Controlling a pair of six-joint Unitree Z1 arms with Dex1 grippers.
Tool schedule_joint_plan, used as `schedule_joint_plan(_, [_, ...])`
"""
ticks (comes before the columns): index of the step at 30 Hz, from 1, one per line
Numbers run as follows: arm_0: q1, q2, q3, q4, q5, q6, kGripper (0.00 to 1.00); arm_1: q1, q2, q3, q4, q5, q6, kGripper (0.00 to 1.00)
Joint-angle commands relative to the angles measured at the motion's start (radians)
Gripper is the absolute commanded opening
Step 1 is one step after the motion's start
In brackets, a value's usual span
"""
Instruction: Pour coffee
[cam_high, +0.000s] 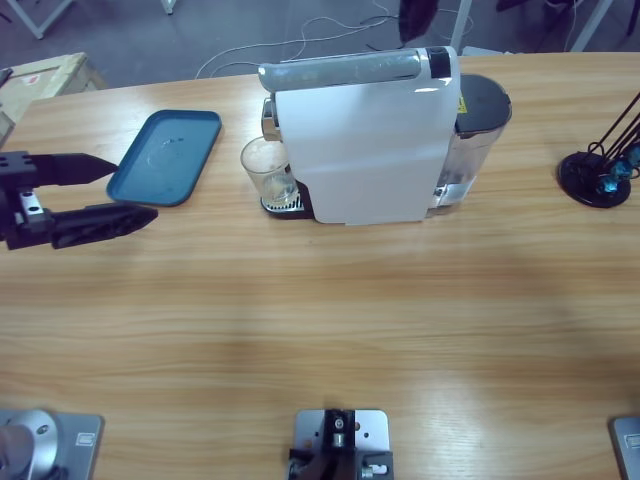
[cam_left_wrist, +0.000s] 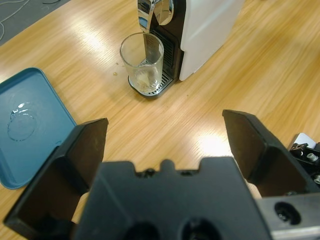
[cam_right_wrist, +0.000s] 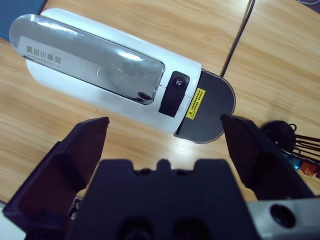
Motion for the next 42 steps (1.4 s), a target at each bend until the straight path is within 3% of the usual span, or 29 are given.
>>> schedule_joint_plan(1, [-0.007,-0.004,0.037,-0.011,-0.005,0.001,0.991,0.034,-0.185,0.166,-0.059,0.003,0.049,1.000])
schedule_joint_plan(12, [-0.007,-0.008,0.045,-0.005,-0.022,-0.002,0.991,0.150,-0.580,0.844,-0.388,-0.019,0.056,1.000])
schedule_joint_plan(16, [-0.007,0.000,0.055,-0.005,-0.029,-0.001,0.991,0.164,-0.711,1.104,-0.572,-0.017,0.015,1.000])
schedule_joint_plan(23, [-0.019,-0.007,0.072,-0.005,-0.031,-0.002,0.991,0.164,-0.749,1.216,-0.720,0.045,0.006,1.000])
schedule_joint_plan(42, [-0.025,-0.043,0.080,0.025,-0.033,-0.006,0.991,0.164,-0.734,1.271,-0.810,0.043,-0.004,1.000])
